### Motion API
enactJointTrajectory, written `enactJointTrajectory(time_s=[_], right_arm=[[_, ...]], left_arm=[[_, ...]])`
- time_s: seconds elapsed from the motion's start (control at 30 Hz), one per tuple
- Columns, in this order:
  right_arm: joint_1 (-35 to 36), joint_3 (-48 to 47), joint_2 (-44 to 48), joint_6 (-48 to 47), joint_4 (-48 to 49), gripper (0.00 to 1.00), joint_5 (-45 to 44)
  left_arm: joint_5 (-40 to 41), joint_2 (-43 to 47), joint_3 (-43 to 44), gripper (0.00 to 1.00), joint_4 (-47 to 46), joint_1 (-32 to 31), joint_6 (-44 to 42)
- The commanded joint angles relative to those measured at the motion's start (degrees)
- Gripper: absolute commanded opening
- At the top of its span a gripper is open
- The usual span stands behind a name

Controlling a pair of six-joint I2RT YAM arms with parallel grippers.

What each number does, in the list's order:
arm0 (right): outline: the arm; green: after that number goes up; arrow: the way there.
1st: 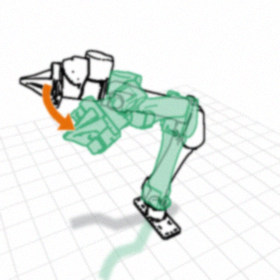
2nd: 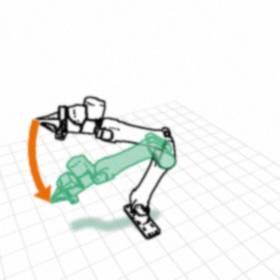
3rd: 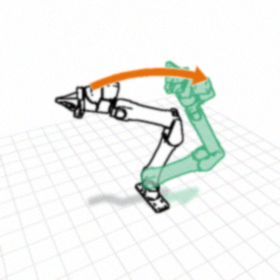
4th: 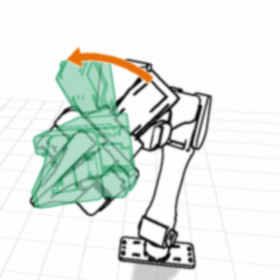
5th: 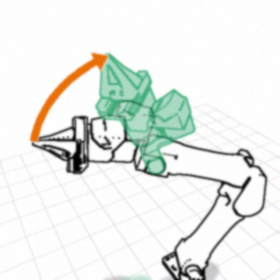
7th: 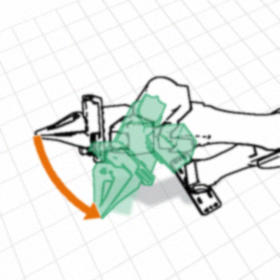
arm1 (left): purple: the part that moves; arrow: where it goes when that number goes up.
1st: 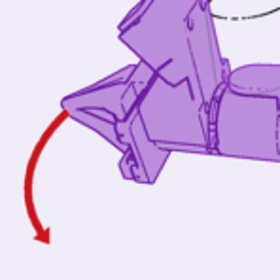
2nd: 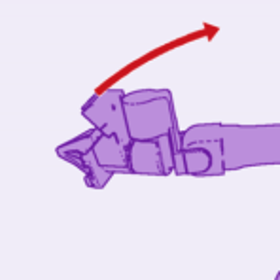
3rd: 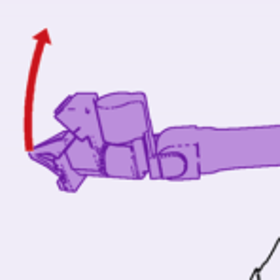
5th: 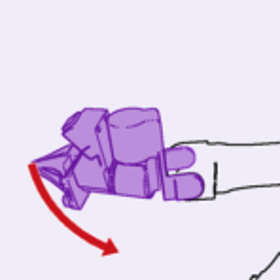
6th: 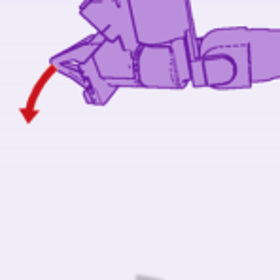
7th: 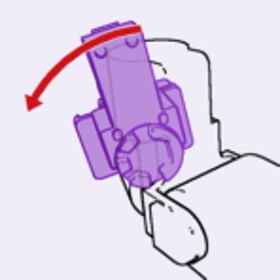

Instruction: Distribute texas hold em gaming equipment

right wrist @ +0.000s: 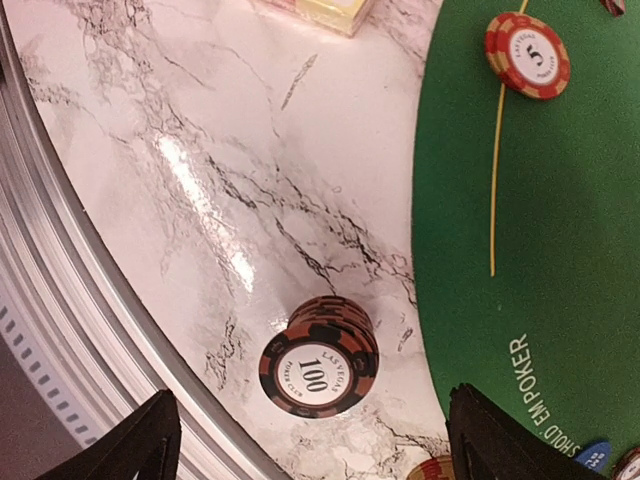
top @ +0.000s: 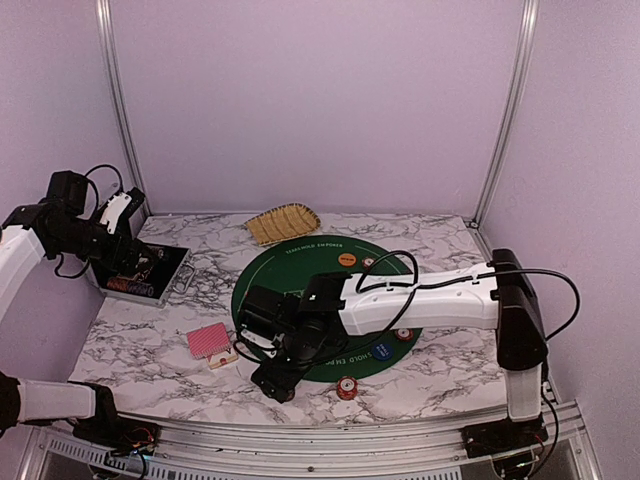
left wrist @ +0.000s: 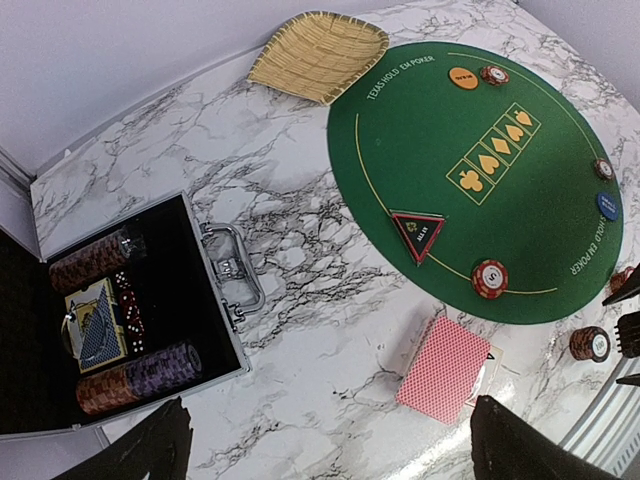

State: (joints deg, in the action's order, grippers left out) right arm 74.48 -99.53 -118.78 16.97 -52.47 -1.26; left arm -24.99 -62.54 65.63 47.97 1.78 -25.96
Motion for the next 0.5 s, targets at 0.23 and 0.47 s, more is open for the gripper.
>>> enactJointTrajectory(time_s=[0.23,0.47], right_arm=[[0.8,-3.7,-3.6,-1.9,-1.0,0.87,3.2],[0.8,-3.3,-4.8,-2.1,-0.7,0.83,2.5]], left_arm=[[-0.4,0.8,1.9,0.99,1.6,0.1,-0.1],[-0.4,0.9,1.6,0.99,1.6,0.1,-0.2]])
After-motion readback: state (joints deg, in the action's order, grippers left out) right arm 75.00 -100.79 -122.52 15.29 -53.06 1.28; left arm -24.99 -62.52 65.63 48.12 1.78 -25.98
